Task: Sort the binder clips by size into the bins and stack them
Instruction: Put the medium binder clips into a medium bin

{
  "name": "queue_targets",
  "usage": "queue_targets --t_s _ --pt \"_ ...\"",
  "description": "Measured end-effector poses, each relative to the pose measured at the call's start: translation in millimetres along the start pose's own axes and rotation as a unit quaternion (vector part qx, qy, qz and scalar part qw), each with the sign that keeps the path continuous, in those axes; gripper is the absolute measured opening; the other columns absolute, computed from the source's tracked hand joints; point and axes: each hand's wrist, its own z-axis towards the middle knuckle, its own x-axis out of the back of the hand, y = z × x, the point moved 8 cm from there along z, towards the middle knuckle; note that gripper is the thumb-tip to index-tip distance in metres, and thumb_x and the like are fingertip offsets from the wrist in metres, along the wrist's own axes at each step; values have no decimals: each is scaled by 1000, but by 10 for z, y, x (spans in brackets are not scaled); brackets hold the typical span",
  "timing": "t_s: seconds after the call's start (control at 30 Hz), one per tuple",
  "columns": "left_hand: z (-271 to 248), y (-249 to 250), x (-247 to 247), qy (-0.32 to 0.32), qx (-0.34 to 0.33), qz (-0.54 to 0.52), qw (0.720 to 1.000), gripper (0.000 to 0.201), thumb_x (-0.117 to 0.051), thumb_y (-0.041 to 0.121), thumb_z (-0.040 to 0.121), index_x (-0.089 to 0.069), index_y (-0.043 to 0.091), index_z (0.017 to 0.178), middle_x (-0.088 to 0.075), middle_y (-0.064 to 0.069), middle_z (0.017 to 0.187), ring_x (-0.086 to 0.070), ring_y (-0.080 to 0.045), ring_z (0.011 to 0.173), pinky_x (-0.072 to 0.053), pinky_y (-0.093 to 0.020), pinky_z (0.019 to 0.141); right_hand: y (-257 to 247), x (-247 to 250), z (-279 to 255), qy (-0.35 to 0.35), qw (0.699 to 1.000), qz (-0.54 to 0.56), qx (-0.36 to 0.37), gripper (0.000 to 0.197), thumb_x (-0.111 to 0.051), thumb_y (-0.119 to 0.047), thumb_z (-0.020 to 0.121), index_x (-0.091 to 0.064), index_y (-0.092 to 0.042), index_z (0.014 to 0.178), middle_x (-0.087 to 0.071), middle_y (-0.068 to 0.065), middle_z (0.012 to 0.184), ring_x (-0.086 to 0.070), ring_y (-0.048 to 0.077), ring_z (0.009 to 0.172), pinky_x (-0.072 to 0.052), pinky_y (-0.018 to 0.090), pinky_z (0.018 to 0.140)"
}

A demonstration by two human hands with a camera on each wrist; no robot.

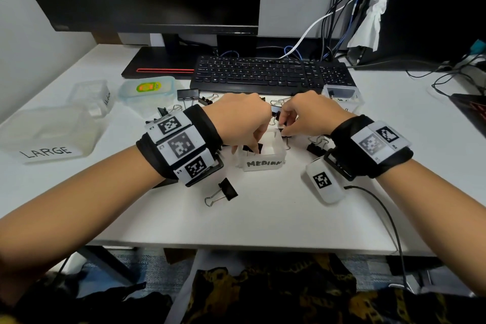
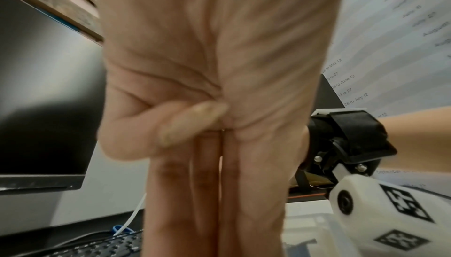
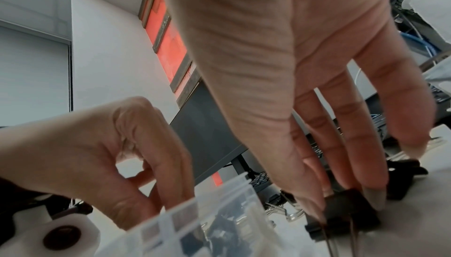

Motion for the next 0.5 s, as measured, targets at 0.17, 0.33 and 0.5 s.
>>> queue_targets --t_s 0.17,0.33,0.5 --pt "26 -5 74 46 16 60 997 13 -75 32 81 -71 22 87 -49 6 94 -59 -23 87 -33 -28 57 7 10 9 3 1000 0 -2 12 -74 -25 78 -72 -26 90 -67 -7 88 -63 18 87 -51 30 71" --pt "51 -100 79 60 36 41 997 12 -78 21 77 -73 22 88 -48 2 108 -59 -26 94 -40 -32 64 7 20 -1 9 1000 1 0 9 -73 -26 79 -72 -25 88 -68 -6 88 -64 19 86 -53 32 73" --pt "81 -154 57 71 41 7 997 32 -75 51 74 -62 22 73 -60 1 98 -60 -25 90 -38 -30 63 11 43 -32 10 1000 3 -3 12 -72 -31 80 -72 -23 88 -69 -5 88 -64 18 84 -53 31 72"
